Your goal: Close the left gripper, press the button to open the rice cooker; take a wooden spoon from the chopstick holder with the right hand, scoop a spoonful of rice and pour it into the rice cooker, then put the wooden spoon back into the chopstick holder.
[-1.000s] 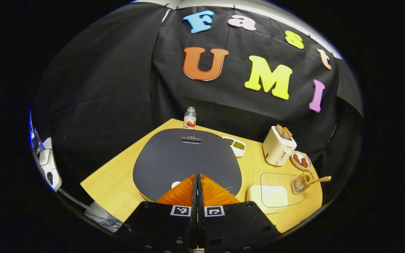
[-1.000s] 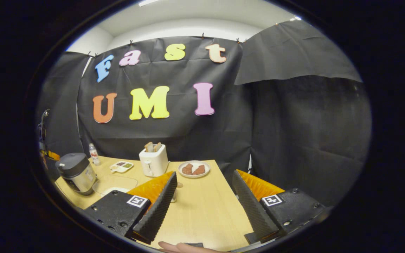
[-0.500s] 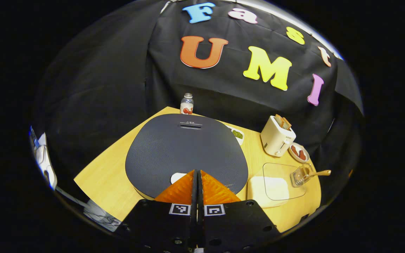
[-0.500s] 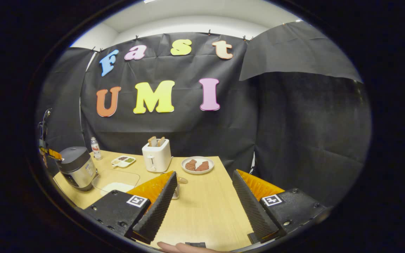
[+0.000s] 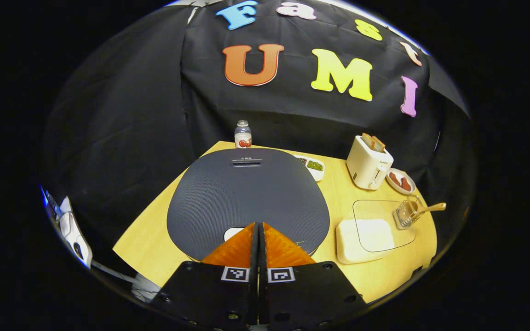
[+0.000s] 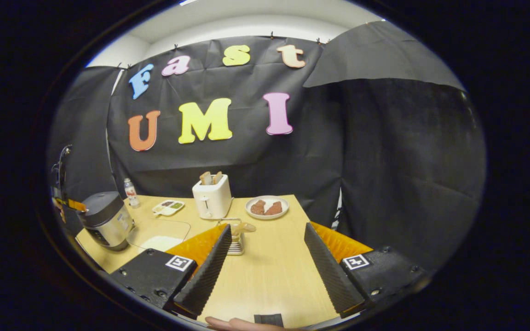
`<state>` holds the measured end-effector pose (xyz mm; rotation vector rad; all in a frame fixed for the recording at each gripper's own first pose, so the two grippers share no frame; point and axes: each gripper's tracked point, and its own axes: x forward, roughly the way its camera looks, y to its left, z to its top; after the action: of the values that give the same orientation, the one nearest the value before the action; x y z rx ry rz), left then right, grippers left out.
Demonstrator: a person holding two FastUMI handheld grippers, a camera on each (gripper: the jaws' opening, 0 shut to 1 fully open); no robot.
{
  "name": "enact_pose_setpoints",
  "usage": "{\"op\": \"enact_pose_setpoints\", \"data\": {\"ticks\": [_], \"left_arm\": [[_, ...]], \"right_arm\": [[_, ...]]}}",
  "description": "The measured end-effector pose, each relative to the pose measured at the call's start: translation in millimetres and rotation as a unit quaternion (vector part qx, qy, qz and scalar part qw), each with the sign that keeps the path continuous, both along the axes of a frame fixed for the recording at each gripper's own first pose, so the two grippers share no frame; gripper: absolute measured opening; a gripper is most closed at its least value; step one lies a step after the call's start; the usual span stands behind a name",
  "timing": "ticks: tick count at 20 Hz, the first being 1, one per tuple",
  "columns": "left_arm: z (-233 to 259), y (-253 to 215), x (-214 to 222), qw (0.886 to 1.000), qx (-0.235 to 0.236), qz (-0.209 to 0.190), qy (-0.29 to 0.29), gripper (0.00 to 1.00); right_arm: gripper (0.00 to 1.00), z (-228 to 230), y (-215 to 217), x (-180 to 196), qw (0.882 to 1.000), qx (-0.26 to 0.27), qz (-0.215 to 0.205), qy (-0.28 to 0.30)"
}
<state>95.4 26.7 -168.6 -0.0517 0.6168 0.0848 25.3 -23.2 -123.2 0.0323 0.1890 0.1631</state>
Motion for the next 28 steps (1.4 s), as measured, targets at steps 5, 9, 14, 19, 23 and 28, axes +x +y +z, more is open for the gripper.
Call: {"op": "enact_pose_setpoints", "data": {"ticks": [5, 9, 14, 19, 23, 28], "left_arm": [[59.0, -1.8, -12.1, 0.996, -0.001, 0.035, -0.086, 0.01], [111.6, -7.3, -31.2, 0.987, 0.016, 0.03, -0.158, 0.77], [125.3, -13.7, -60.6, 0.977, 0.039, 0.027, -0.206, 0.98], [124.1, -12.0, -83.5, 0.971, 0.057, 0.012, -0.231, 0.95], [115.8, -13.5, -94.1, 0.965, 0.072, 0.003, -0.253, 0.95], [123.1, 4.9, -107.4, 0.947, 0.131, 0.013, -0.292, 0.96]], "right_arm": [[0.99, -8.4, -5.1, -4.3, 1.0, -0.013, -0.016, -0.002], [1.0, -25.5, 1.2, 1.3, 1.0, -0.01, -0.023, 0.006], [0.99, -45.7, 22.4, 28.5, 1.0, 0.0, -0.006, 0.002], [0.99, -81.0, 35.7, 63.7, 0.999, 0.021, -0.001, 0.024], [0.99, -103.9, 56.9, 89.7, 0.997, 0.061, 0.005, 0.042], [1.0, -113.9, 86.1, 132.0, 0.997, 0.074, 0.005, 0.028]]}}
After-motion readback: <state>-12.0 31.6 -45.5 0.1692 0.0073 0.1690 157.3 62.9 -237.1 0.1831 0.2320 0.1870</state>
